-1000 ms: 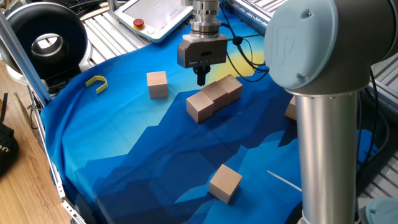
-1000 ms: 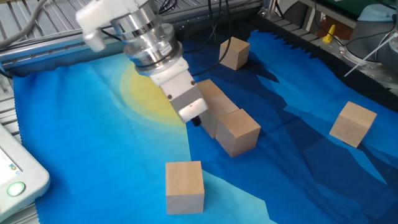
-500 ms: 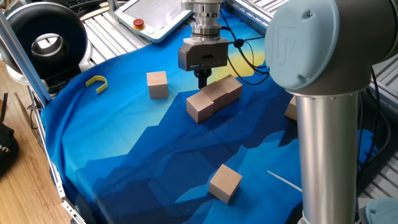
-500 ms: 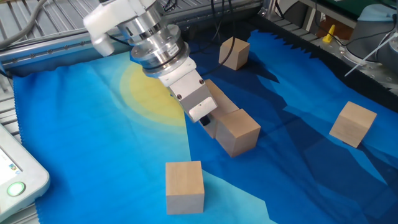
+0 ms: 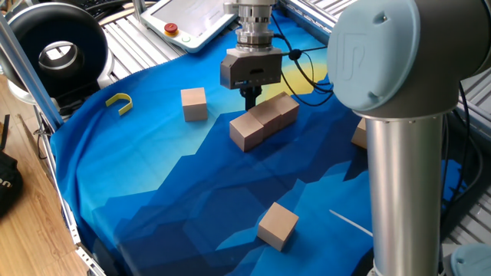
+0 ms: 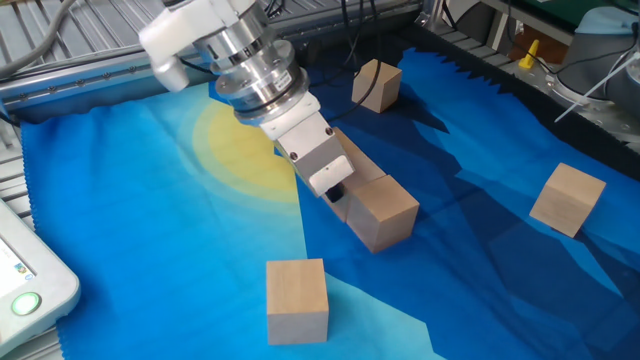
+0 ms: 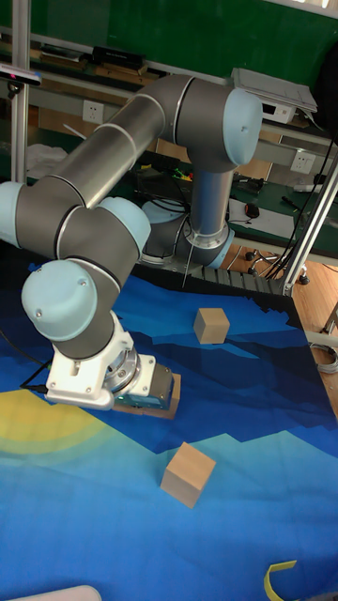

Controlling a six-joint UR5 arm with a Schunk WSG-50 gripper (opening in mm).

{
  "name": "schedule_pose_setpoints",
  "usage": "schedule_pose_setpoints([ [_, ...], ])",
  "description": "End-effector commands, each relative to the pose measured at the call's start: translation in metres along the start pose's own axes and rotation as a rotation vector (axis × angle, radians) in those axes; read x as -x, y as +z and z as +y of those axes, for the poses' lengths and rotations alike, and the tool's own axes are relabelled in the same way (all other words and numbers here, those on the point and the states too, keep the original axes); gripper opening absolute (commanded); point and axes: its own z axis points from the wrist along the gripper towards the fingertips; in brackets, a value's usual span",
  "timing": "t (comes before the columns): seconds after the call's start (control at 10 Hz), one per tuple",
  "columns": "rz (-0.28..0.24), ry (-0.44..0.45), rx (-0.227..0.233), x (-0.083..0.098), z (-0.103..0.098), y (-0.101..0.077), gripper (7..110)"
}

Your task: Stack the blocks into a pyramid shape

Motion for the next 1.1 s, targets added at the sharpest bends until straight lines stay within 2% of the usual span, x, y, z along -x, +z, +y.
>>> schedule_pose_setpoints([
  [0.0, 0.001, 0.003, 0.005, 0.000, 0.001, -0.001, 7],
  [0.4, -0.008, 0.006, -0.004, 0.003, -0.002, -0.001, 7],
  [0.6, -0.025, 0.007, -0.003, 0.010, -0.001, -0.006, 7],
  [0.8, -0.055, 0.002, -0.018, 0.020, -0.003, -0.024, 7],
  [1.0, -0.064, 0.000, -0.007, 0.015, 0.000, -0.054, 7],
])
